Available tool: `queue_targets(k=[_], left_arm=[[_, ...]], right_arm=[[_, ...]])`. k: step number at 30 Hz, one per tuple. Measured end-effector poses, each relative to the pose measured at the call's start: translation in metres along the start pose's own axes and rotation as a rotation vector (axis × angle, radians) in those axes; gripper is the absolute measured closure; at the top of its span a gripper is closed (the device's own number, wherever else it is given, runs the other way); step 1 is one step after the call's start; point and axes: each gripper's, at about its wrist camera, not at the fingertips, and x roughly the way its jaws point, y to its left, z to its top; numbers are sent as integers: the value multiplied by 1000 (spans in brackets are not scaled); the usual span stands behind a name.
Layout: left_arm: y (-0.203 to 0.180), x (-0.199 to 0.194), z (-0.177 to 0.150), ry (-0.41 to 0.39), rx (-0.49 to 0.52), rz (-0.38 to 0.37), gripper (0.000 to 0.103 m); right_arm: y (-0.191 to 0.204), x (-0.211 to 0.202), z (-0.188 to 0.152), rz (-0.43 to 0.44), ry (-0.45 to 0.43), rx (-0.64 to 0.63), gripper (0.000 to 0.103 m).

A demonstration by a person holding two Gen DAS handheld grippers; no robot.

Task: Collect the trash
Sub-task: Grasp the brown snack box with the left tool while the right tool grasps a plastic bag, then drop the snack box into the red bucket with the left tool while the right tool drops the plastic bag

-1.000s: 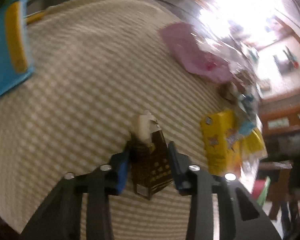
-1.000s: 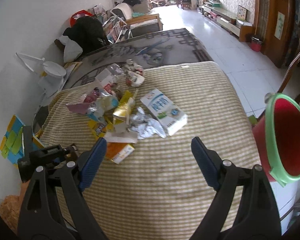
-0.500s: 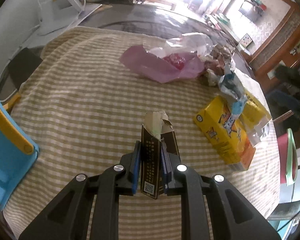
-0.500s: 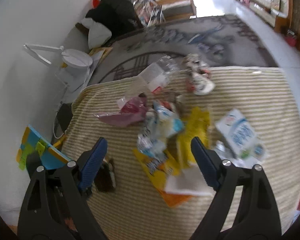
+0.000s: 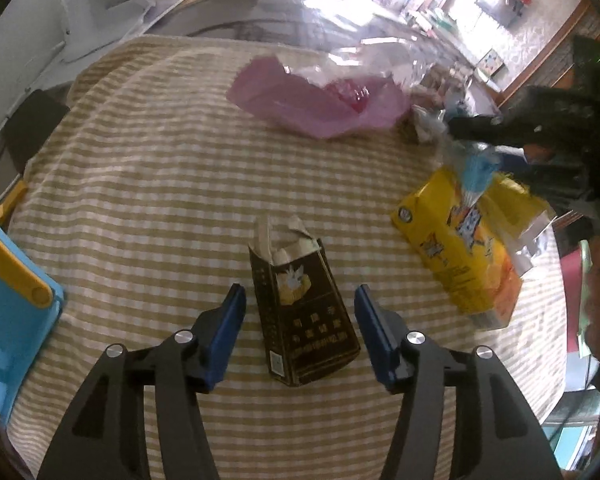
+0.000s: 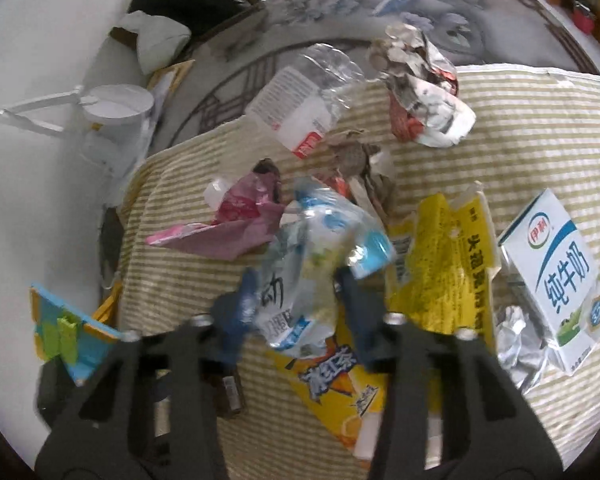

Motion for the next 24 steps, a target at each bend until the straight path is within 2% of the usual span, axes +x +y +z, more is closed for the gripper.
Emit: queue_targets(k=[1, 5, 15, 24], left_arm=[[0, 1, 0, 3, -2, -3, 53], [-4, -3, 2, -11, 11, -17, 95], [-33, -44, 3, -115, 24, -107, 98], [-74, -75, 5, -205, 113, -109, 98]], right_arm=[[1, -7, -2, 9, -18, -3, 76], [2, -37, -11, 43, -81, -21, 79], [9, -133, -63, 5, -324, -116, 79], [-10, -173, -91, -53, -408, -127, 79]])
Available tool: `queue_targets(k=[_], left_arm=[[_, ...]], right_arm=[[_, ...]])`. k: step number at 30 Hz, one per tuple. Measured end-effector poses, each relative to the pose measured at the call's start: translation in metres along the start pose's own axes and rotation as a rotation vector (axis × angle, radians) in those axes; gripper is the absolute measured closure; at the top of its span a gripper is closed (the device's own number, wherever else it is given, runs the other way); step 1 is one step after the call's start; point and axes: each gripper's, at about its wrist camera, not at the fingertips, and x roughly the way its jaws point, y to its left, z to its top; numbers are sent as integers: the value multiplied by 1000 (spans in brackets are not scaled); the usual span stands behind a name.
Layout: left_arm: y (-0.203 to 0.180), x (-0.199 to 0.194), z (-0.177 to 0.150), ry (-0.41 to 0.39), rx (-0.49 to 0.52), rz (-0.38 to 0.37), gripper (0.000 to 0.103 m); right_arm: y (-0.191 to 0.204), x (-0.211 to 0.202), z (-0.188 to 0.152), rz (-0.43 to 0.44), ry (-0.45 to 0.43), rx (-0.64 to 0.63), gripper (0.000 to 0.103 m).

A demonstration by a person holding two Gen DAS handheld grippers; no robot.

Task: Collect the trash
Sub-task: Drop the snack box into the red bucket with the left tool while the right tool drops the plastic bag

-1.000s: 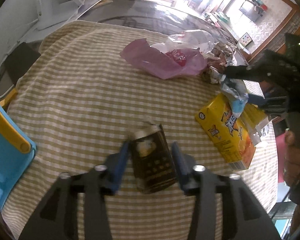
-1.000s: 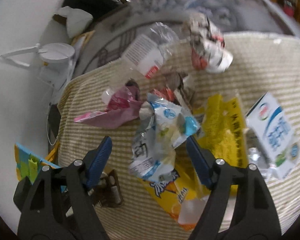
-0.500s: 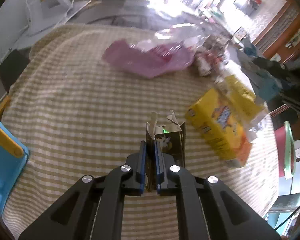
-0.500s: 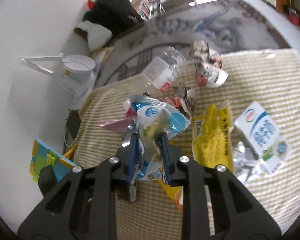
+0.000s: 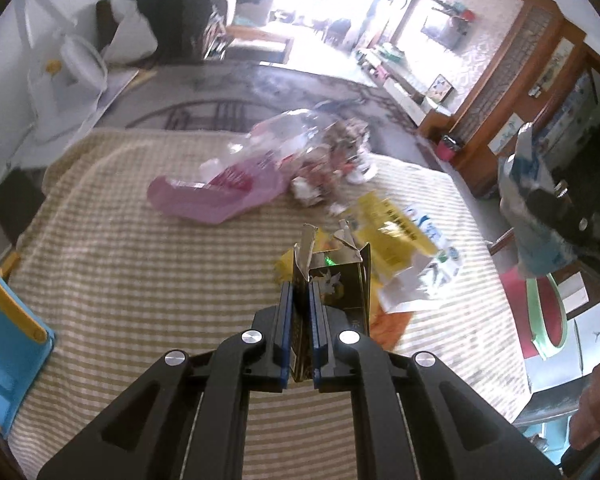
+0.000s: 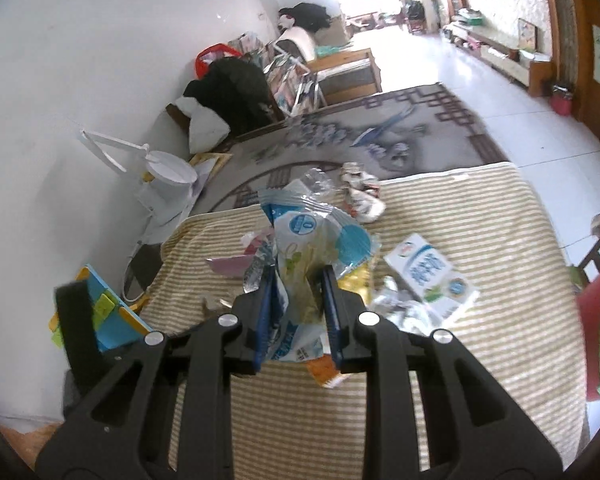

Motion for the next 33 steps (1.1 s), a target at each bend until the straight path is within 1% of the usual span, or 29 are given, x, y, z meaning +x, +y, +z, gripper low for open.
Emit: queue_targets(k=[4, 11, 16, 20, 26, 33], left_arm=[[-22, -10, 4, -32, 39, -2, 98], [-67, -21, 12, -89, 86, 0, 98], [-108, -26, 19, -131, 123, 1, 98], [-138, -26, 22, -154, 132, -7, 98], [-173, -22, 20, -154, 121, -20, 98], [-203, -15, 9, -131, 125, 1, 98]], right_arm=[[-15, -18, -5, -9, -25, 15, 79], [-32, -51, -7, -61, -93, -45, 79], [-57, -77, -4, -63, -123, -49, 79], [-80, -95, 0, -65, -138, -45, 79], [-112, -113, 3, -68, -144, -46, 79], [-144, -127, -1, -49, -137, -32, 79]])
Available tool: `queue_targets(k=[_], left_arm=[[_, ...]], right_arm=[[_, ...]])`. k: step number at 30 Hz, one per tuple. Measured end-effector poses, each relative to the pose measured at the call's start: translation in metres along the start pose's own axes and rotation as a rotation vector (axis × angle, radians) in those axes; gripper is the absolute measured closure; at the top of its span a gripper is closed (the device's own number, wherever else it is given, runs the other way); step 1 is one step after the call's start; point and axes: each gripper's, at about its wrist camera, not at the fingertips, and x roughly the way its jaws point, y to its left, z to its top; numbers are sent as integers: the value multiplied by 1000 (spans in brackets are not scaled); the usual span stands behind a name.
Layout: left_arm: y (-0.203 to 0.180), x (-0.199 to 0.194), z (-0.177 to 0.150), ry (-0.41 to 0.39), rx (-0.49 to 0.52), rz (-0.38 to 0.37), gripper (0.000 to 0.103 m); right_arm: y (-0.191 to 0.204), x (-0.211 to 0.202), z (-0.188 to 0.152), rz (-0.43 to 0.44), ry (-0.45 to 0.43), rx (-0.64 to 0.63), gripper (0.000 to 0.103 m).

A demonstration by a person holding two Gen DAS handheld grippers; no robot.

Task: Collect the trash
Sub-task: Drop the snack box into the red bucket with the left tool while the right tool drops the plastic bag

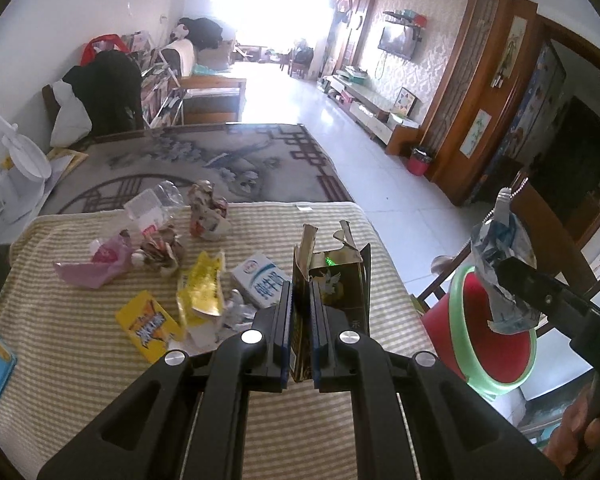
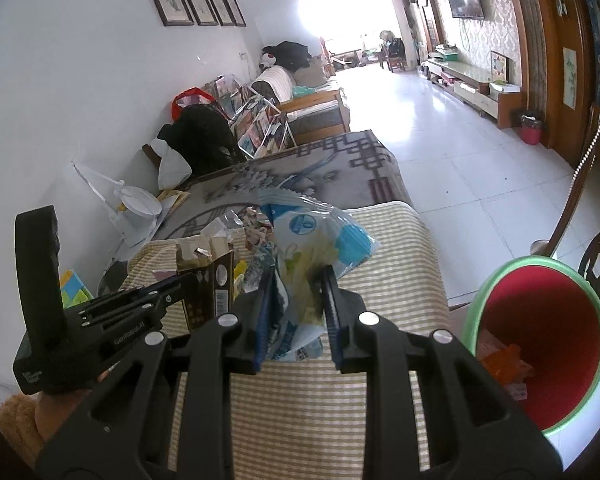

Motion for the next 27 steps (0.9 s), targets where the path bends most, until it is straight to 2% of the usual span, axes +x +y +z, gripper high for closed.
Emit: queue_targets(k=[9, 16, 27], left_arm=[[-52, 1, -2, -1, 39, -18, 98], [-99, 12, -6, 23, 81, -66, 98], [-192, 36, -12, 77, 206, -184, 98]], right_arm=[[-41, -29, -2, -20, -36, 38, 79], [-84, -55, -9, -65, -60, 89, 79], [-176, -90, -29, -216, -56, 224, 79]])
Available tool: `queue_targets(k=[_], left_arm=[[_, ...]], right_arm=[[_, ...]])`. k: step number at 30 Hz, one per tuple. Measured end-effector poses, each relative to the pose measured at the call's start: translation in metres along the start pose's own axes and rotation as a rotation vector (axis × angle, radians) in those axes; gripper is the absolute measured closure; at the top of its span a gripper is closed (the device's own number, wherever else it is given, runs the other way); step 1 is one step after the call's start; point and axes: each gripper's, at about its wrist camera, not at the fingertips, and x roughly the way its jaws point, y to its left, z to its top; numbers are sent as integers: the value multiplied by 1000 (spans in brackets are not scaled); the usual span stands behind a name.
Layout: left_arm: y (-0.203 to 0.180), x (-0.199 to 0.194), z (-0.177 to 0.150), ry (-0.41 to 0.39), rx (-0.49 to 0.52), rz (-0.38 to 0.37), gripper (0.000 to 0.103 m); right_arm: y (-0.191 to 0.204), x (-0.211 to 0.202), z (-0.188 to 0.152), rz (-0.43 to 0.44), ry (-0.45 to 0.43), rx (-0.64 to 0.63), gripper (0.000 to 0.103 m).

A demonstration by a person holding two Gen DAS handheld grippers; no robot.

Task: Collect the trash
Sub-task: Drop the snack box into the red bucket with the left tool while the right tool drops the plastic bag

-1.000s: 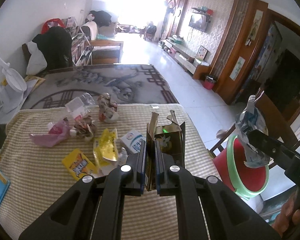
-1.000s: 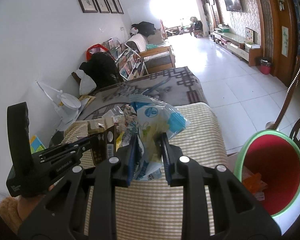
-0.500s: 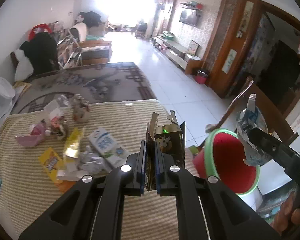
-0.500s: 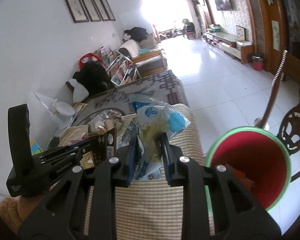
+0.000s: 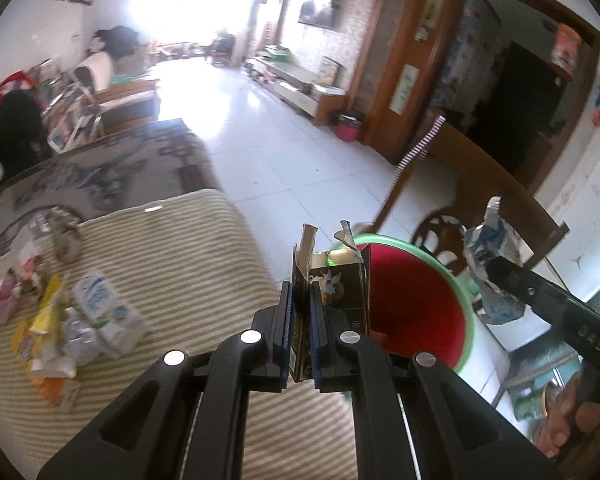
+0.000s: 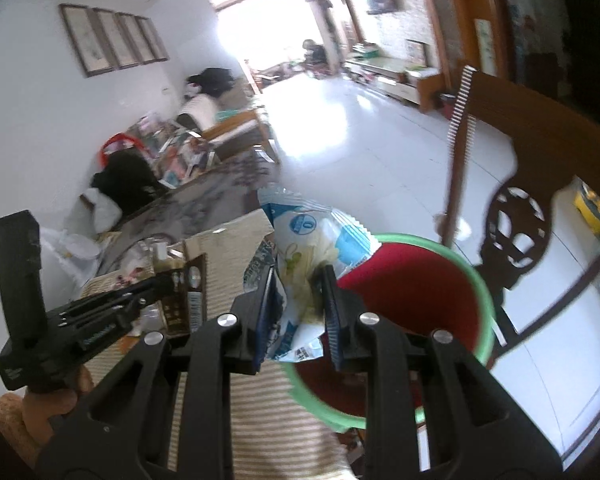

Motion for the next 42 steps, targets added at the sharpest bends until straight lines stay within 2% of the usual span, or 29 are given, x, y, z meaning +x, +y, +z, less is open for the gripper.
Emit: queue_targets(k=[9, 17, 24, 25, 27, 30, 33, 37, 39, 42], left_arm=[[-51, 46, 4, 84, 67, -77, 97], [-71, 75, 4, 139, 93, -106, 97], [-70, 89, 3, 177, 87, -105, 94], [-69, 90, 3, 186, 86, -110, 92], [-66, 89, 3, 180, 79, -102, 60], [-57, 79, 3, 147, 53, -100, 57], [-47, 71, 4, 130, 37, -85, 56], [-23, 57, 1, 103, -10, -47, 53], [-12, 52, -1, 96, -32, -31, 51], [9, 43, -7, 88, -75, 4, 51]], right_arm=[[-56, -4, -2, -62, 7, 81, 79], [-73, -2, 0, -81, 13, 106, 79], [-75, 4, 3, -78, 21, 105, 79], [-74, 6, 4, -78, 22, 104, 79], [-72, 9, 6, -79, 23, 100, 76], [-70, 14, 7, -79, 27, 96, 76], [-68, 19, 8, -79, 31, 97, 67], [-62, 24, 9, -91, 27, 99, 42], [-58, 27, 9, -95, 30, 97, 38], [-52, 31, 10, -87, 34, 103, 36]])
